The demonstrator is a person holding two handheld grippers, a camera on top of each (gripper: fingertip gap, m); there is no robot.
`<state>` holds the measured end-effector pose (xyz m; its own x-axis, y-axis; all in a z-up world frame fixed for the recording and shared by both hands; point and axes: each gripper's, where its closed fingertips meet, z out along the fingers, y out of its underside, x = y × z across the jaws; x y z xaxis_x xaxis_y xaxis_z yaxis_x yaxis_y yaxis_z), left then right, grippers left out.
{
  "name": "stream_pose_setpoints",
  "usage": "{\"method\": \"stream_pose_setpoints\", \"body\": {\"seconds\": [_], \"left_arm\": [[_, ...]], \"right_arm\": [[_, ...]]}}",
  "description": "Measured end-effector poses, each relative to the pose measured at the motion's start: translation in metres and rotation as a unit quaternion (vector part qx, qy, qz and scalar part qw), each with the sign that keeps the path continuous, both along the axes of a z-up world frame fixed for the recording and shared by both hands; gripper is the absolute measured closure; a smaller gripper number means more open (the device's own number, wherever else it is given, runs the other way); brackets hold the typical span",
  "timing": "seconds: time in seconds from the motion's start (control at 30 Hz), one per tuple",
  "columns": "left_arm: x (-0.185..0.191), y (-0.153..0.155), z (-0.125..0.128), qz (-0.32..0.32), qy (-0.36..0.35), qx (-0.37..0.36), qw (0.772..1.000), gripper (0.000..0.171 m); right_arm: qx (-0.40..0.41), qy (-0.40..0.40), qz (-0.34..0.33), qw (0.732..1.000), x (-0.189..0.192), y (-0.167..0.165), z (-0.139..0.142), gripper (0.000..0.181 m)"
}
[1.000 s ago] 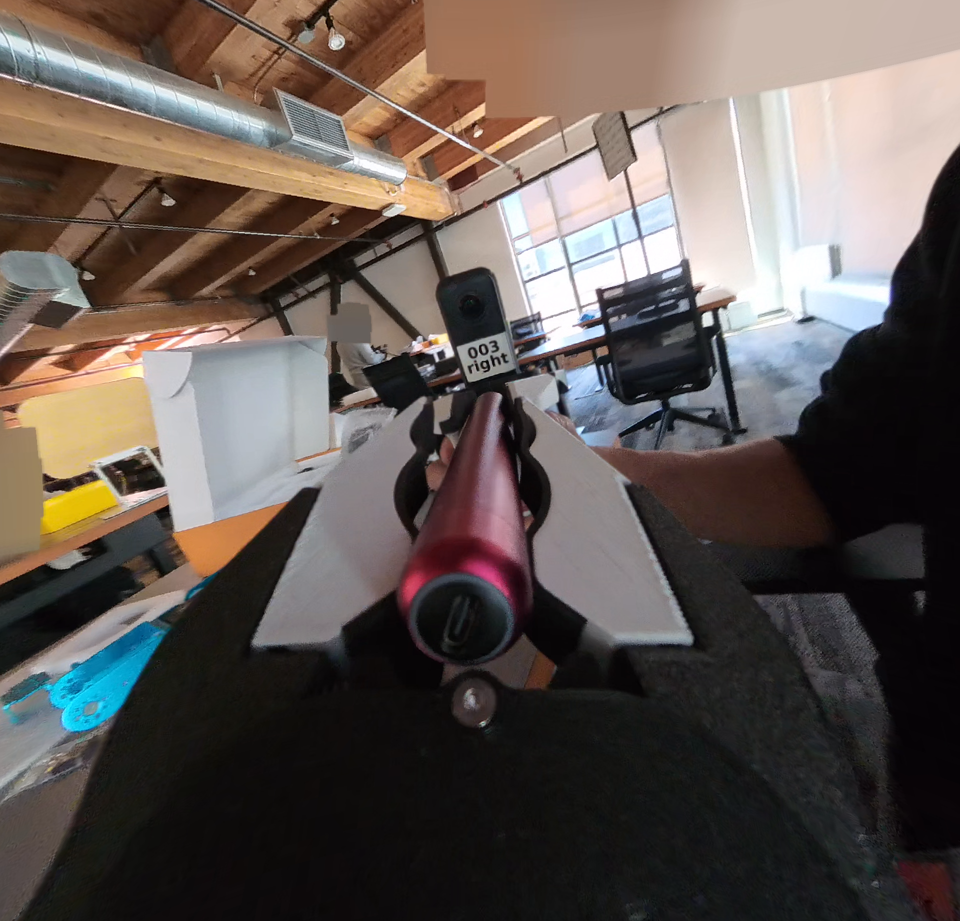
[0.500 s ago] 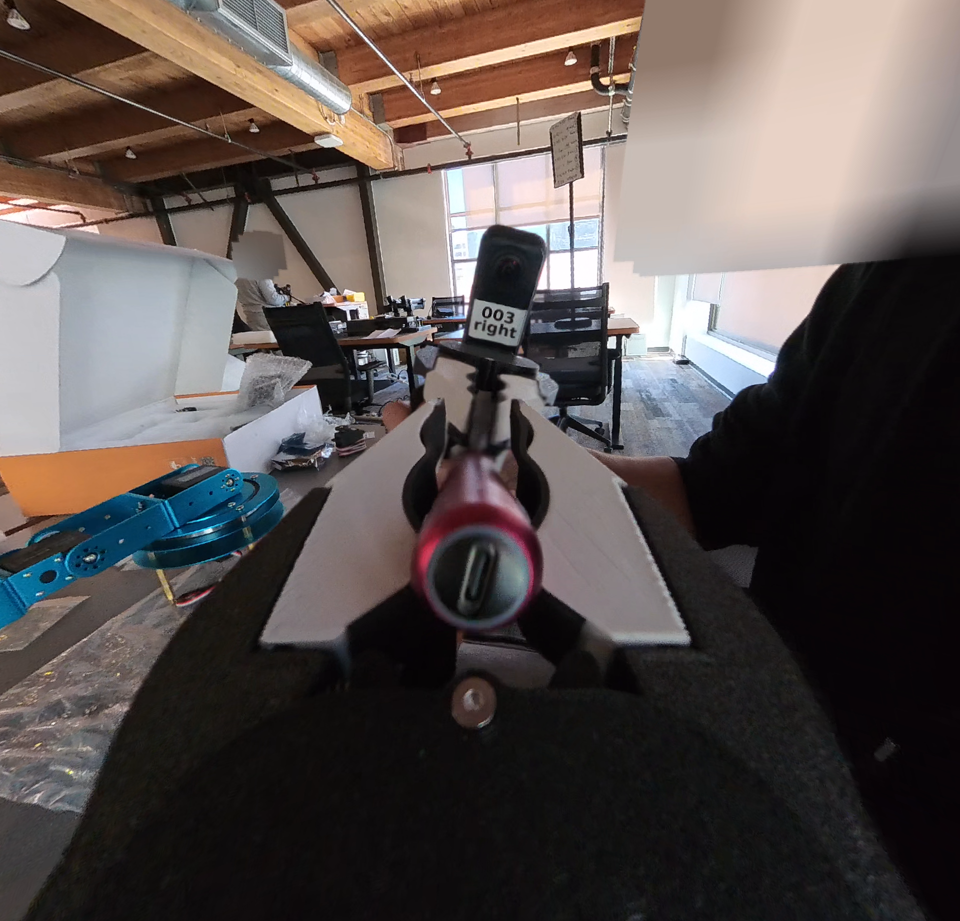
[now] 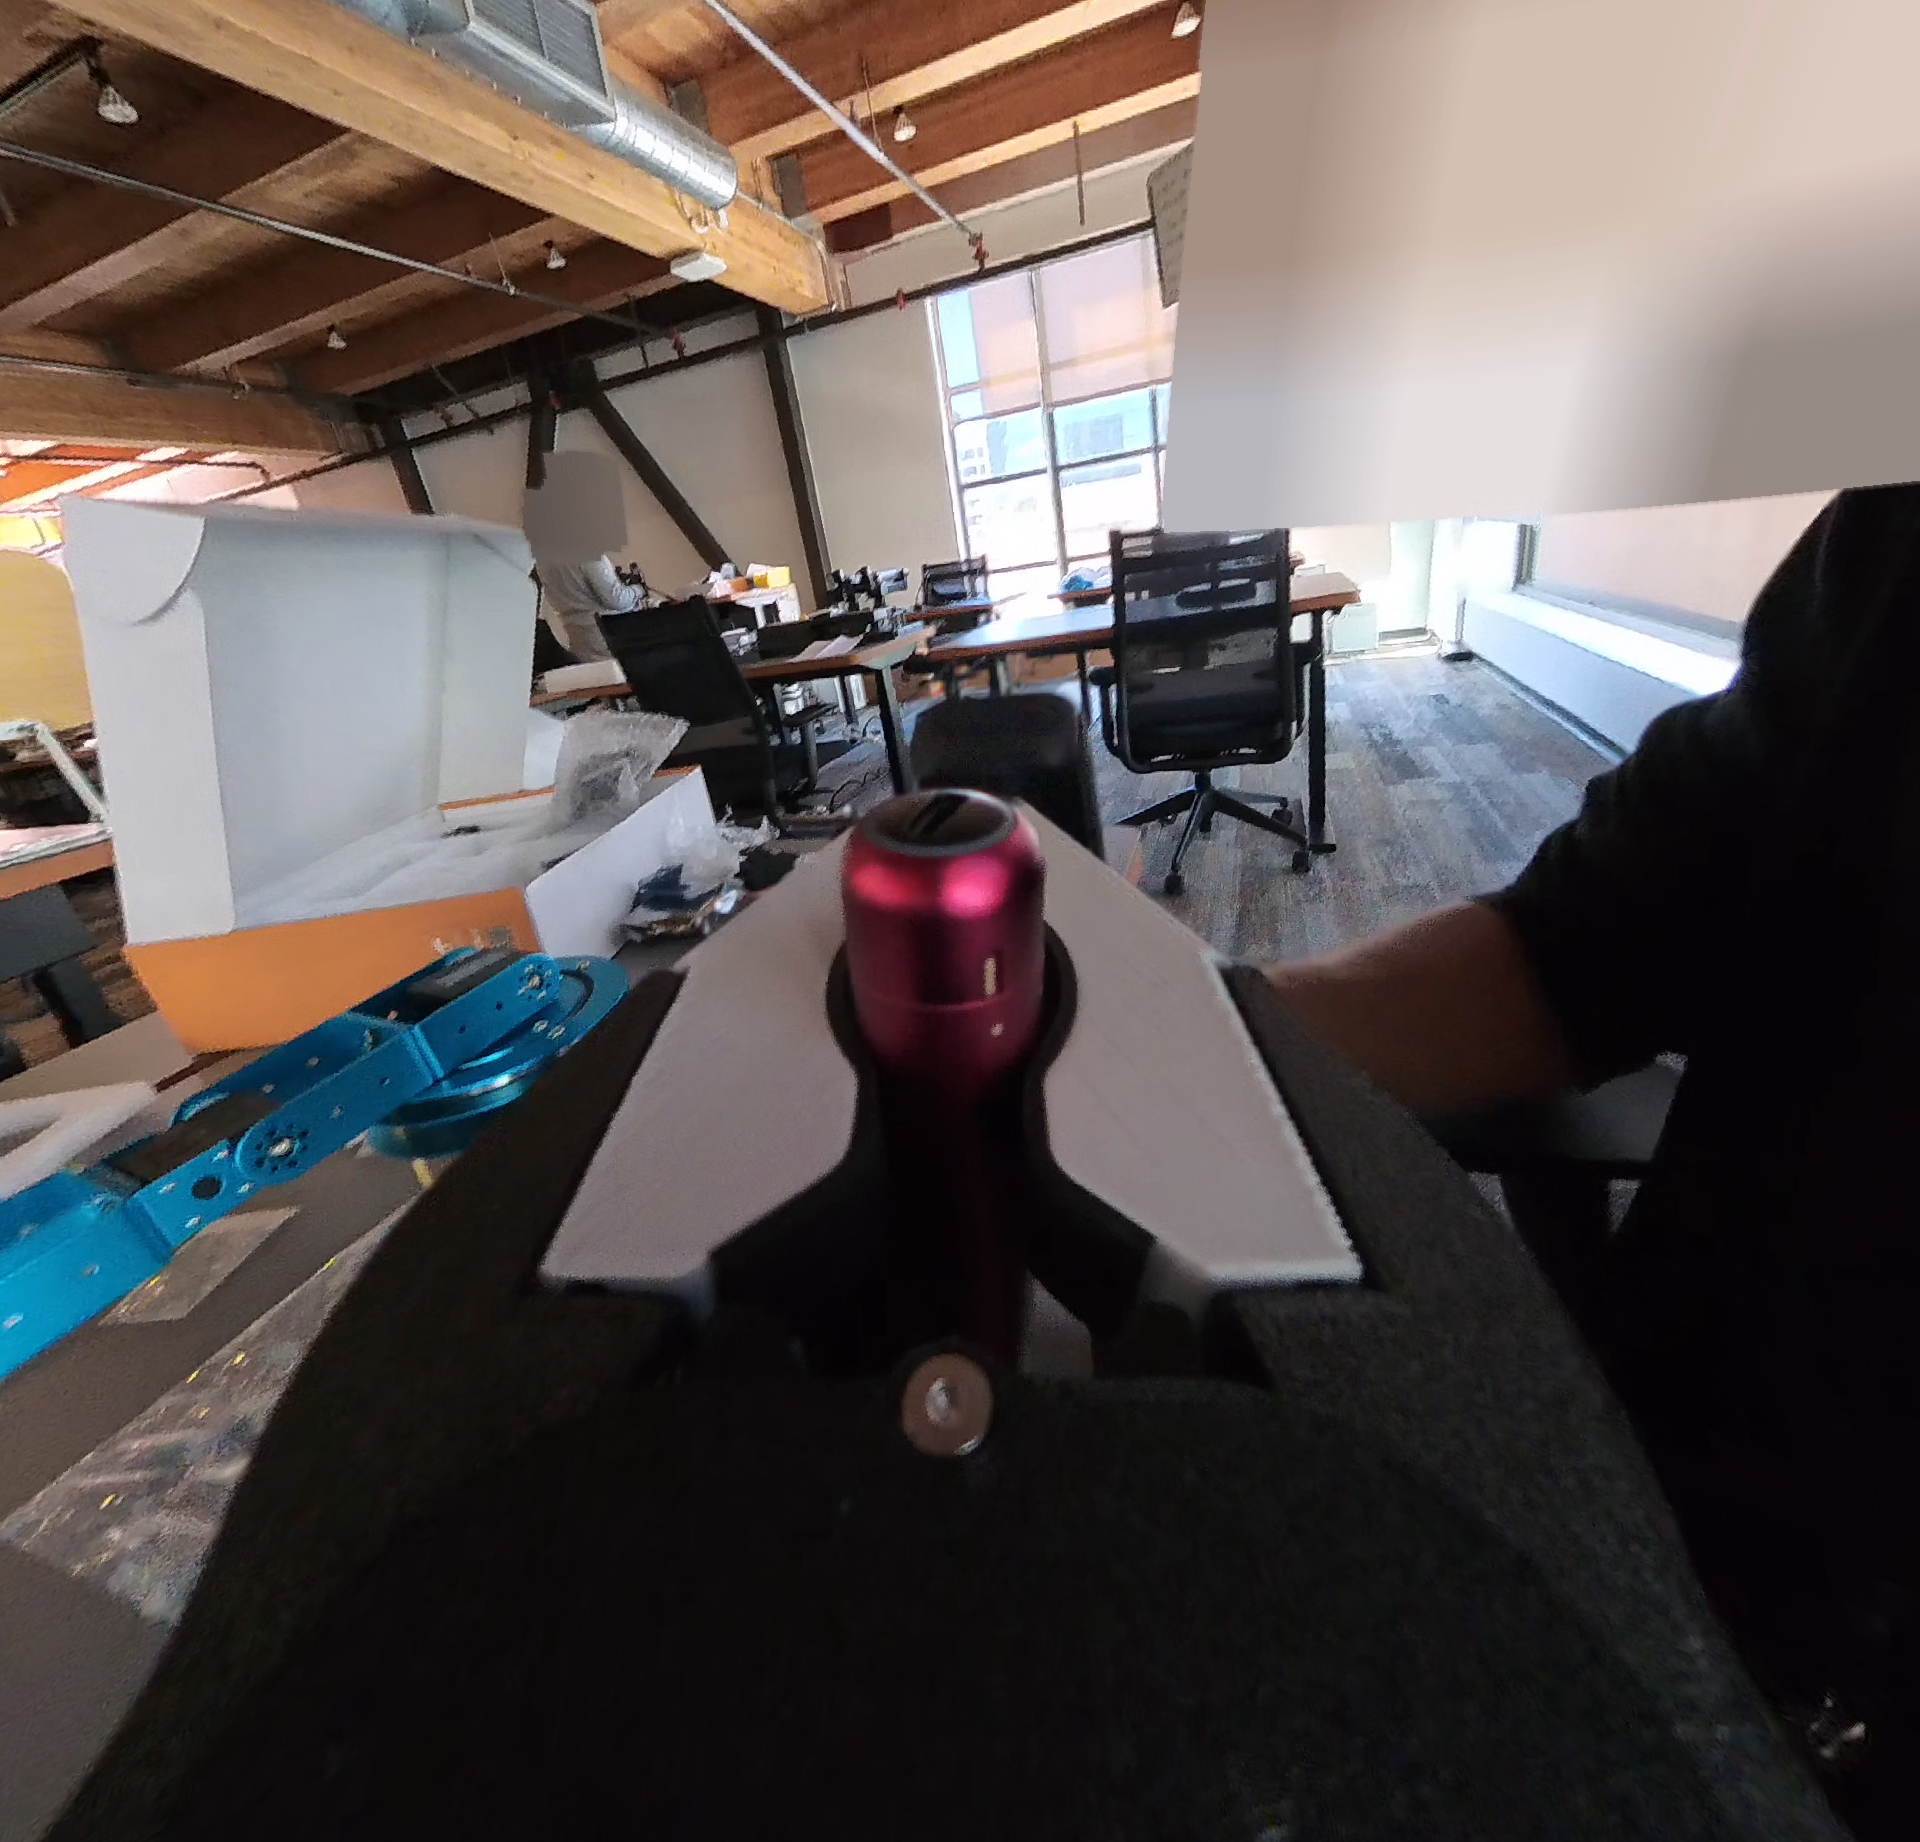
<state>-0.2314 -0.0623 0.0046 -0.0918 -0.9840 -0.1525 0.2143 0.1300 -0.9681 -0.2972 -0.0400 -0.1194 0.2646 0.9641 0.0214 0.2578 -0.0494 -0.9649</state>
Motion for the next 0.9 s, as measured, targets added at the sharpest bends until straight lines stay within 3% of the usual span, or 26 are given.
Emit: {"method": "stream_pose_setpoints", "body": {"seconds": [0.07, 0.23, 0.6, 0.9], "left_arm": [[0.001, -0.008, 0.006, -0.015, -0.008, -0.002, 1.000, 0.158], [-0.010, -0.013, 0.009, -0.006, -0.005, -0.002, 1.000, 0.152], [-0.020, -0.007, -0.061, 0.085, 0.186, 0.155, 0.966, 0.145], [-0.013, -0.020, -0.067, 0.075, 0.177, 0.231, 0.954, 0.149]], "right_arm": [[0.015, 0.013, 0.001, 1.000, -0.008, 0.000, 0.000, 0.160], [0.074, -0.015, -0.014, 0.997, 0.008, 0.000, 0.012, 0.161], [0.222, -0.204, -0.056, 0.952, 0.052, -0.004, 0.034, 0.161], [0.229, -0.208, -0.009, 0.951, 0.044, -0.022, 0.036, 0.161]]}}
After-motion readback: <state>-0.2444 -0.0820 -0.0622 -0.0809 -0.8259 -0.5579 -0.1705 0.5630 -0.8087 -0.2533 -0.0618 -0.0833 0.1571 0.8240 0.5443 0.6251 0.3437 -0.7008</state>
